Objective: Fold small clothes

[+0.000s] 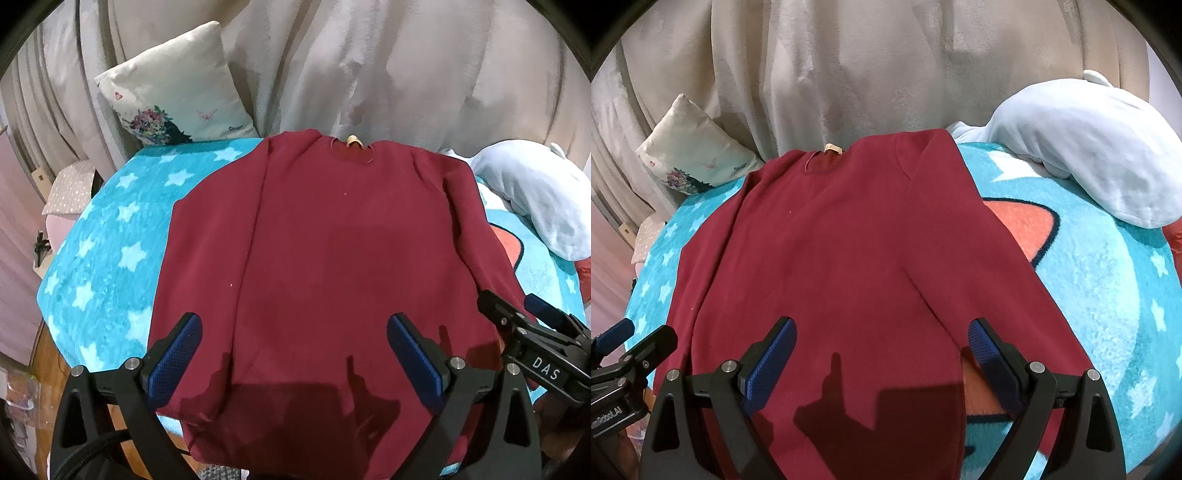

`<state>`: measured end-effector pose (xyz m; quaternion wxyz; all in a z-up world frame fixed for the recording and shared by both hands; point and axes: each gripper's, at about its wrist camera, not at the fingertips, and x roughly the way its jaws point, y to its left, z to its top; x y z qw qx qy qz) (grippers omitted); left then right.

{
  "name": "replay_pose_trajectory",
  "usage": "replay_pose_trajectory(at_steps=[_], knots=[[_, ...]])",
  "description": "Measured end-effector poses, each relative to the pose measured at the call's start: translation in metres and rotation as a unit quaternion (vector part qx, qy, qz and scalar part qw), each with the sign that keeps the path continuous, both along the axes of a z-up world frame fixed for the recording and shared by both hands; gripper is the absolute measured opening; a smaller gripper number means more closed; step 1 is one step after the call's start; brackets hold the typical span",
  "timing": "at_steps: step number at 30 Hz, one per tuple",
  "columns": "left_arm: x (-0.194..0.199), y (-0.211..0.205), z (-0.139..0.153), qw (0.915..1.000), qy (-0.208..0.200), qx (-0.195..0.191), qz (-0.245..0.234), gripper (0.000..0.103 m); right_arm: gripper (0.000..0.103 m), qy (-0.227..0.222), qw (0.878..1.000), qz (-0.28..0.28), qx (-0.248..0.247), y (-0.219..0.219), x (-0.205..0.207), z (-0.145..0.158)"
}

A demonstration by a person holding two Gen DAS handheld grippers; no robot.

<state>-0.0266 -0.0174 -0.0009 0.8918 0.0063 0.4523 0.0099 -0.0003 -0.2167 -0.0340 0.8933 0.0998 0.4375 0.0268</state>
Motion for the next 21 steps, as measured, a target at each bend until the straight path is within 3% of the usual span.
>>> replay_pose_trajectory(at_steps=[21], knots=[[-0.016,-0.010,0.003,1.0000,-0.001,-0.005,0.000,0.100,0.097,-0.001,1.000,0.010,0.001,-0.002,-0.014,0.002]])
